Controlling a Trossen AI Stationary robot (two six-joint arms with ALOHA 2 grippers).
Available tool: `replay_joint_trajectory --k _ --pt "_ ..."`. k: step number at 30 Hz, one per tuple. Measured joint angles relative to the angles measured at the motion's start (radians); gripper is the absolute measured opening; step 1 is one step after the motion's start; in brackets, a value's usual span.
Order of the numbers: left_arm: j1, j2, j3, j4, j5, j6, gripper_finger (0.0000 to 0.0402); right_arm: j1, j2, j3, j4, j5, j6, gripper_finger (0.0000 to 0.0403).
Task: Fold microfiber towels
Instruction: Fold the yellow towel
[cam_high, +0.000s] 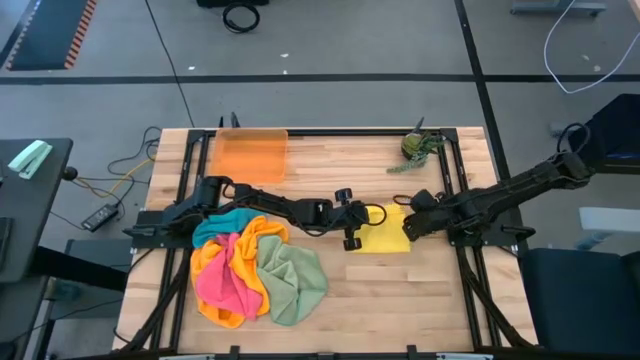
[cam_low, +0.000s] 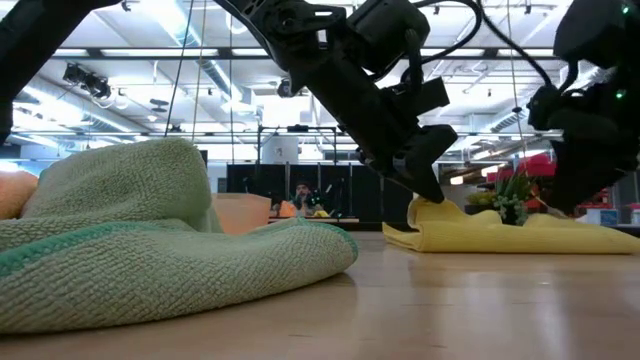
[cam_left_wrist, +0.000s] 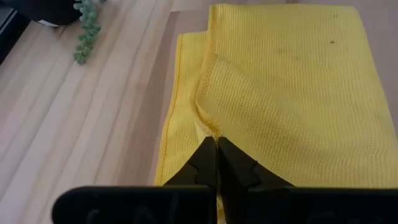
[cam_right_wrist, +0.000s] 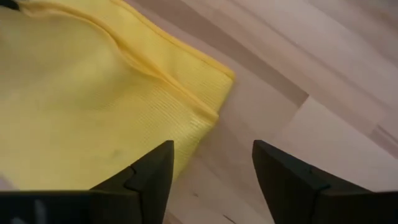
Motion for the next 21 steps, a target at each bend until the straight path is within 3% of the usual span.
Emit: replay_joint_trajectory --k 6,13,17,21 --pt "0.0 0.0 0.0 0.0 0.0 0.001 0.002 -0.013 -0.106 -0.023 0.035 -0.004 -0.009 0.0227" --pt "0.0 0.0 0.0 0.0 0.001 0.0 0.0015 -0.069 -0.103 -0.2 0.285 -0.044 0.013 0.0228" --pt "0.0 0.0 0.0 0.0 0.0 0.0 0.0026 -0.067 -0.103 -0.215 0.374 -0.045 -0.018 0.0228" --pt "0.0 -0.001 0.0 0.0 0.001 0.001 0.0011 -0.067 -0.103 -0.202 0.371 -0.043 -0.034 0.0225"
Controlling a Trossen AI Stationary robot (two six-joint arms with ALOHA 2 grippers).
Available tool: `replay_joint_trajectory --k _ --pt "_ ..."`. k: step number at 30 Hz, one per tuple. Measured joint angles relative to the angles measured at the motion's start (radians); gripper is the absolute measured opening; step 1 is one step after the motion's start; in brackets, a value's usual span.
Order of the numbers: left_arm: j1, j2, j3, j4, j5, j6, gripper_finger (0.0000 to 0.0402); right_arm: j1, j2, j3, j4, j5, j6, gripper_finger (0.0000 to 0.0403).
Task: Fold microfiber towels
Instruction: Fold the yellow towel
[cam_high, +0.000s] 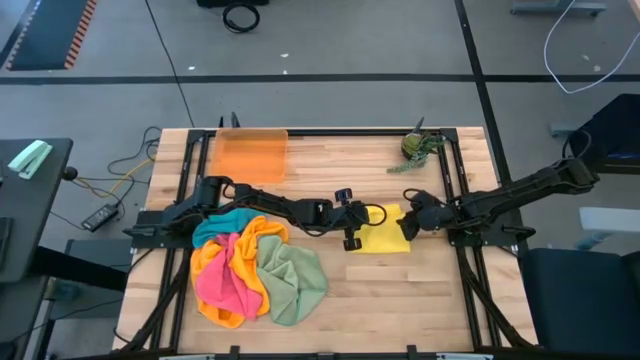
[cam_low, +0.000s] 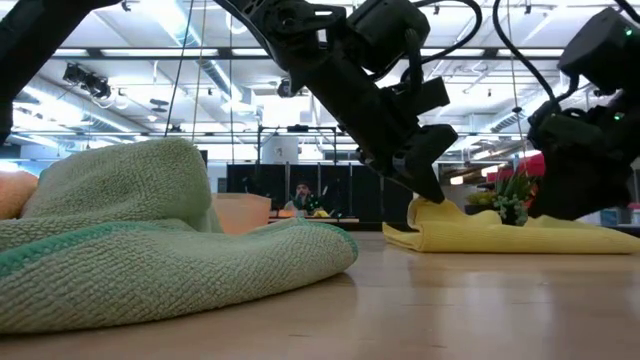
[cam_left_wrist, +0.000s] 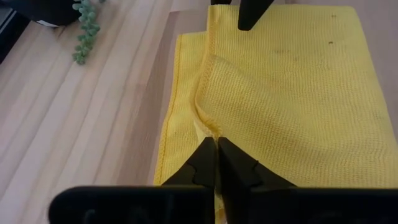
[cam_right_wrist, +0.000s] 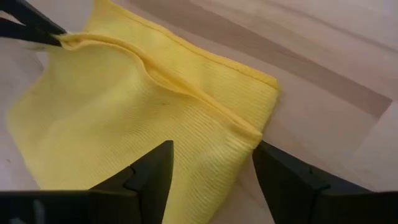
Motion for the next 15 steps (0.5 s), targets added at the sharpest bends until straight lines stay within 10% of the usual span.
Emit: replay_joint_trajectory --k 15 --pt "-0.003 0.0 0.0 0.0 0.0 0.0 0.001 0.0 0.0 0.0 -0.041 0.03 -0.093 0.0012"
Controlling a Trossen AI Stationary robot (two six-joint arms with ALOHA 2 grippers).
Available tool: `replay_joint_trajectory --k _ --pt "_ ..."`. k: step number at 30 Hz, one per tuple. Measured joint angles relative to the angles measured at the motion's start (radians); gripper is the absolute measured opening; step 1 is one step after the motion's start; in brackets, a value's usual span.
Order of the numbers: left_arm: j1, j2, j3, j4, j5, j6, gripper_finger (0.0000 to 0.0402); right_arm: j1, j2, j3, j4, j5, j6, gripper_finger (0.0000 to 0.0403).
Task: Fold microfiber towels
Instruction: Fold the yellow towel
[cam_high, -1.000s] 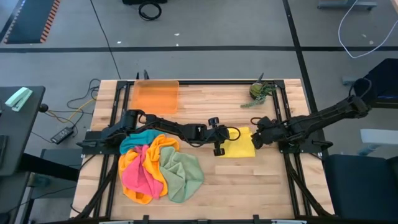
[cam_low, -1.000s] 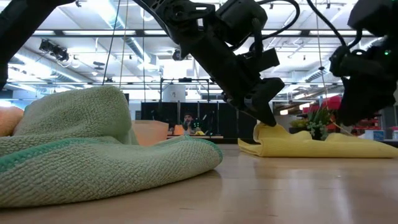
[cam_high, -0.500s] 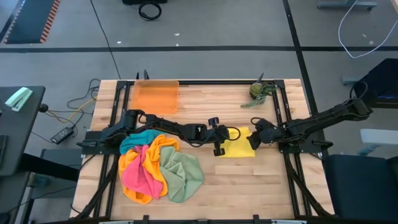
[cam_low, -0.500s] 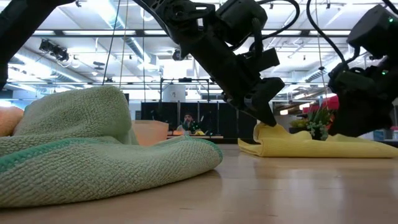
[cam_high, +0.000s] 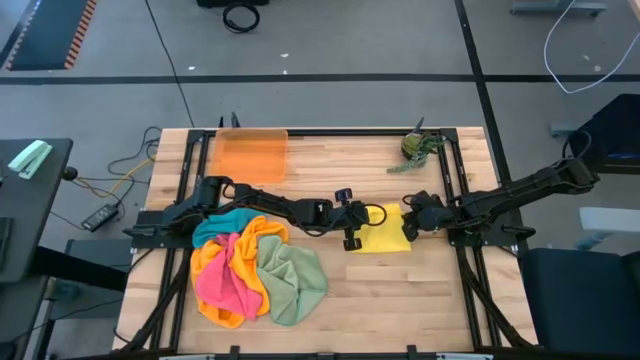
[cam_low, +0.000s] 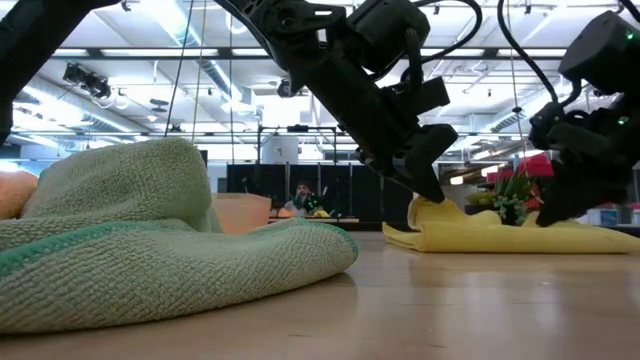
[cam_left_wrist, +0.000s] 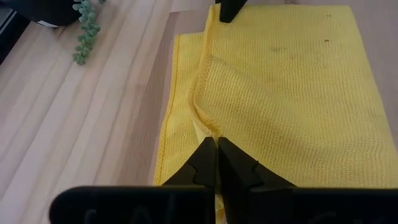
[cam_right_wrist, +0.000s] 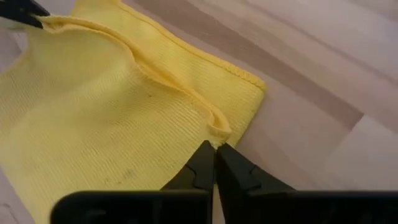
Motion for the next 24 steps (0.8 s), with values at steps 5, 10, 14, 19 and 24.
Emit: replay_joint_trajectory --k 5,10,14,19,24 --pt "-0.011 0.0 0.0 -0.007 0.0 0.0 0.0017 0.0 0.0 0.068 -0.045 0.0 -0.059 0.0005" --pt "-0.038 0.0 0.0 -0.015 -0.003 -0.001 0.0032 0.0 0.0 0.161 -0.111 0.027 -0.142 0.0003" --pt "-0.067 -0.031 0.001 -0.025 -0.049 -0.001 0.001 -0.002 0.001 0.167 -0.115 0.028 -0.163 0.0002" --pt "-0.099 -0.085 0.002 -0.053 -0.119 0.027 0.002 -0.002 0.0 0.168 -0.1 0.028 -0.203 0.0001" --pt "-0.095 -0.111 0.002 -0.077 -0.132 0.035 0.0018 -0.003 0.002 0.186 -0.073 0.073 -0.252 0.0001"
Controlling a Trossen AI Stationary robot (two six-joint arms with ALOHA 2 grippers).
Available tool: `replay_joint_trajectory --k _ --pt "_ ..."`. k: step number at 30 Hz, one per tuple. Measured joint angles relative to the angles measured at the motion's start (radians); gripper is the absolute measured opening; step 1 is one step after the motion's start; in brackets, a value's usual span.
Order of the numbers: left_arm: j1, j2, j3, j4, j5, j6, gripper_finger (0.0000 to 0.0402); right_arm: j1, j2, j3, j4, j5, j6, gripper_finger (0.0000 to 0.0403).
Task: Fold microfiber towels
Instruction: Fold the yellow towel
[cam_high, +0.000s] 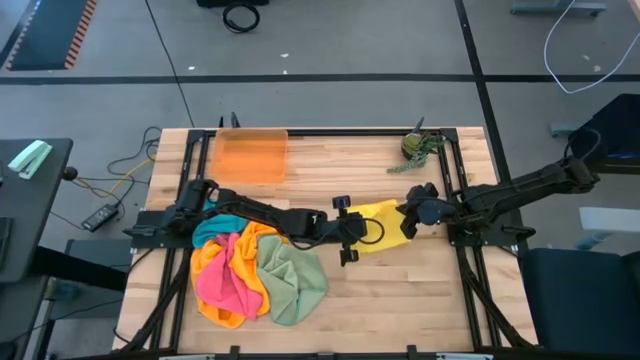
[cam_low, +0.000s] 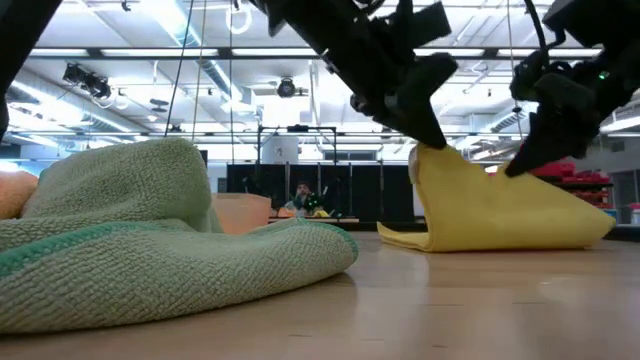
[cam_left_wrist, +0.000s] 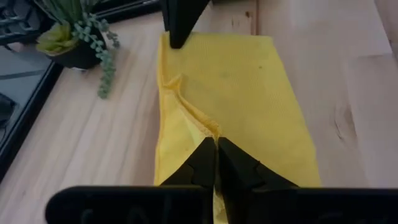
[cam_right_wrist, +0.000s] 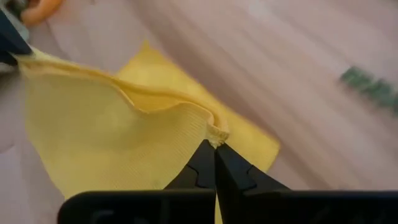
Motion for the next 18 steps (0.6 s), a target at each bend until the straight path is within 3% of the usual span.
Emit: replay_joint_trajectory --k 7,11,18 --pt "0.052 0.002 -0.001 -0.057 -0.001 -0.007 0.0016 -0.078 0.034 0.005 0.018 0.087 -0.078 0.0" --pt "0.08 0.01 -0.001 -0.07 0.012 -0.04 0.0027 -0.142 0.096 -0.031 0.093 0.043 -0.122 0.0" --pt "0.1 0.051 -0.002 -0.072 0.05 -0.062 0.0012 -0.18 0.207 -0.035 0.137 0.028 -0.134 0.0"
